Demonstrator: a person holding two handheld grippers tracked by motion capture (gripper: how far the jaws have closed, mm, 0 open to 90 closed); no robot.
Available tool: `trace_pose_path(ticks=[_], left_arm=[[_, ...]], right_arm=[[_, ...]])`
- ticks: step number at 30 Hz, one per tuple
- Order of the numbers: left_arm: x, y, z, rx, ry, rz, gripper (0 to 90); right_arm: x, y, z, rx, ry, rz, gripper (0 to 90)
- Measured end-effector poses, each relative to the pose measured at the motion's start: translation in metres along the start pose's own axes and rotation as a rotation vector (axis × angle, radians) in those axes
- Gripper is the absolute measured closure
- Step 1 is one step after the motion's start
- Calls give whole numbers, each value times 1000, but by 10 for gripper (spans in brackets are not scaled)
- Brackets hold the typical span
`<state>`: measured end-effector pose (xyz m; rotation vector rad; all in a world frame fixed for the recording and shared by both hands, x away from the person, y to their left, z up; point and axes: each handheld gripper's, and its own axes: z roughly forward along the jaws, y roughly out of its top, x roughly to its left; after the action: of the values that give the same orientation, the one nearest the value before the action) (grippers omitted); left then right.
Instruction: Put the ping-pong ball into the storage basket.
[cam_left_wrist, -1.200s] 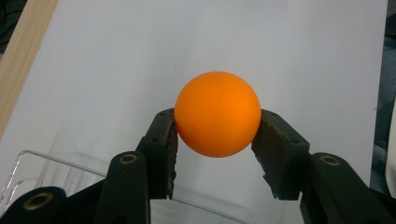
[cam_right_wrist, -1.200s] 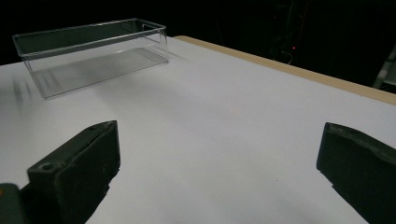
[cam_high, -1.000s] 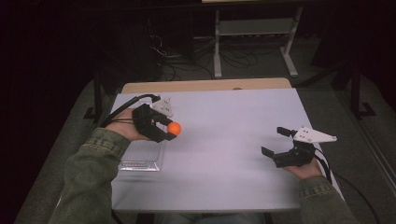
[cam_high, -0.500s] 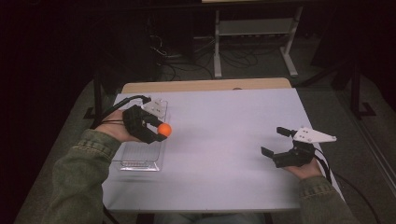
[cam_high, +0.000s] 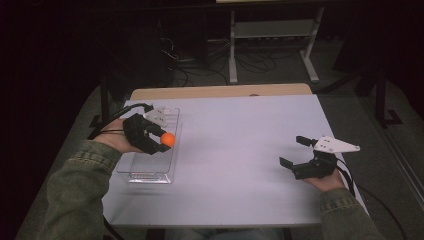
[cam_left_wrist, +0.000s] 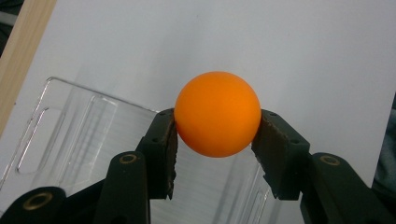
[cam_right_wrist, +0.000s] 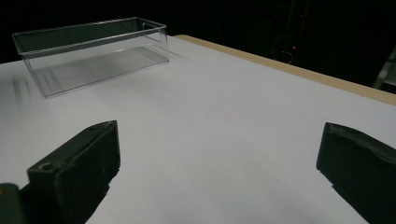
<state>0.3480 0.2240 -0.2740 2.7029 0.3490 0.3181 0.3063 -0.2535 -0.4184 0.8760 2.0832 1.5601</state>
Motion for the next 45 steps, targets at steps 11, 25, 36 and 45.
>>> trace_pose_path(ticks=[11,25,36,45], left_arm=[[5,-9,-6,43,24,3,509],[16,-22,-16,39,65,-45,509],[15,-27,-8,57,47,-40,509],[15,-30,0,65,32,-47,509]], right_arm=[[0,0,1,4,0,-2,0],[0,0,1,4,0,-3,0],[0,0,1,1,-3,-6,0],[0,0,1,4,-2,-4,0]])
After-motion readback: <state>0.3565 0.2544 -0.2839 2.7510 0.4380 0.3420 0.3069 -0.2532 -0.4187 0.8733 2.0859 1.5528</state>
